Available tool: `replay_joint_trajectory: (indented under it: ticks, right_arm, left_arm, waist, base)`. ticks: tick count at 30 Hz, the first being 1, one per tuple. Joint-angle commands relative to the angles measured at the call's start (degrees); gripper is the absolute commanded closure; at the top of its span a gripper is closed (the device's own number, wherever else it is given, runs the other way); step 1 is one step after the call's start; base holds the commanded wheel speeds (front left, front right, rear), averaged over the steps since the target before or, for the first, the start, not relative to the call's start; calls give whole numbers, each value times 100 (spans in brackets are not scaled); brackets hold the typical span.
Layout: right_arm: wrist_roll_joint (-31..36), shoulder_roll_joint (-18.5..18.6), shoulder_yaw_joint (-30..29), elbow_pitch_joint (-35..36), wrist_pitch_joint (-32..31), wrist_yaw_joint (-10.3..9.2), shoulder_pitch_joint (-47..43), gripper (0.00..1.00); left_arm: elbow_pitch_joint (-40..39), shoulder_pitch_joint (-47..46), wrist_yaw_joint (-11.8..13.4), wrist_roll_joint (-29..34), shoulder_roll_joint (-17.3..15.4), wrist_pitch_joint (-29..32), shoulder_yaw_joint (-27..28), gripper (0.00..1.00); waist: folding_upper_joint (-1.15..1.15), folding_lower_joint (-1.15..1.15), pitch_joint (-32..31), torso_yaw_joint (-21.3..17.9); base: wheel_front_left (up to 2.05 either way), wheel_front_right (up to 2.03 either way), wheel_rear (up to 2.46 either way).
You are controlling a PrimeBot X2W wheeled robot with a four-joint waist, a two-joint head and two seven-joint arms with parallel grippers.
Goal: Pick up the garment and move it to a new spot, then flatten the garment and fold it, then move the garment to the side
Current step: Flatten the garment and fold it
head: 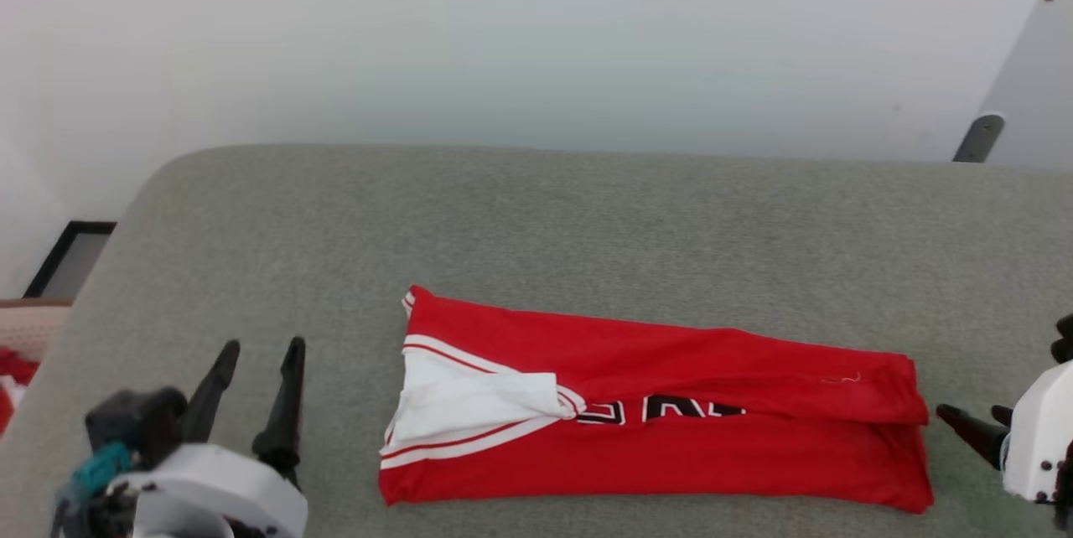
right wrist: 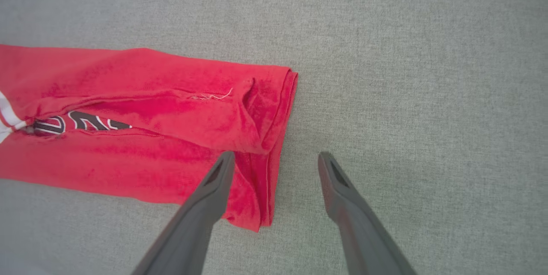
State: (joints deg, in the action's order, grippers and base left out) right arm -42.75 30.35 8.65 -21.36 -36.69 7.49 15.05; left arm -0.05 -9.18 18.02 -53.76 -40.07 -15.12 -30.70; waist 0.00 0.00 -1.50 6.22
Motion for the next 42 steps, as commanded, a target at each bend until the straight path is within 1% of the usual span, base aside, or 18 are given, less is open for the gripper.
replay_joint_trajectory:
  ticks: [1, 5, 10, 17, 22, 23, 24, 26, 30, 34, 42]
  right_arm:
    - [17, 10, -21, -80, -38, 0, 72, 0]
    - [116, 43, -5, -413, -148, -1, 275, 0]
    - [178, 50, 89, -880, -261, -1, 523, 0]
    - [102, -39, 296, -1456, -377, 0, 799, 0]
    - [-19, -179, 644, -1803, -425, 0, 898, 0]
    - [-61, -218, 696, -1881, -429, 0, 919, 44]
    - [-136, -266, 749, -1938, -439, 1, 930, 100]
    - [-247, -331, 893, -2036, -591, 4, 948, 100]
    - [-393, -201, 968, -2152, -527, -2, 1052, 100]
    - [-530, -47, 1045, -2085, -486, -4, 1166, 100]
    - [-541, 592, 1049, -2081, -40, -10, 1276, 100]
  left_arm:
    - [18, 157, -67, 161, 89, 4, 140, 0]
    - [56, 518, -315, 602, 447, 2, 701, 0]
    - [78, 766, -555, 1000, 879, 3, 1273, 0]
    - [148, 892, -918, 1424, 1419, 2, 1779, 0]
    - [201, 937, -1132, 1685, 1750, 2, 2109, 0]
    - [218, 931, -1167, 1734, 1813, 2, 2171, 0]
    - [236, 924, -1219, 1771, 1871, 2, 2234, 0]
    - [276, 925, -1312, 1847, 1985, 2, 2333, 0]
    - [365, 940, -1448, 1995, 2175, 2, 2526, 0]
    - [409, 984, -1563, 2085, 2331, 2, 2734, 0]
    - [479, 1094, -1765, 2238, 2490, 2, 3016, 0]
  waist:
    - [0, 0, 25, 107]
    - [0, 0, 116, 260]
    - [0, 0, 281, 448]
    - [0, 0, 555, 697]
    - [0, 0, 713, 817]
    - [0, 0, 744, 834]
    - [0, 0, 762, 848]
    - [0, 0, 800, 869]
    - [0, 0, 810, 893]
    - [0, 0, 790, 827]
    - [0, 0, 669, 618]
  base:
    - [0, 0, 0]
    - [0, 0, 0]
    - [0, 0, 0]
    - [0, 0, 0]
    - [0, 0, 0]
    - [0, 0, 0]
    - [0, 0, 0]
    - [0, 0, 0]
    - [0, 0, 0]
    - [0, 0, 0]
    - [0, 0, 0]
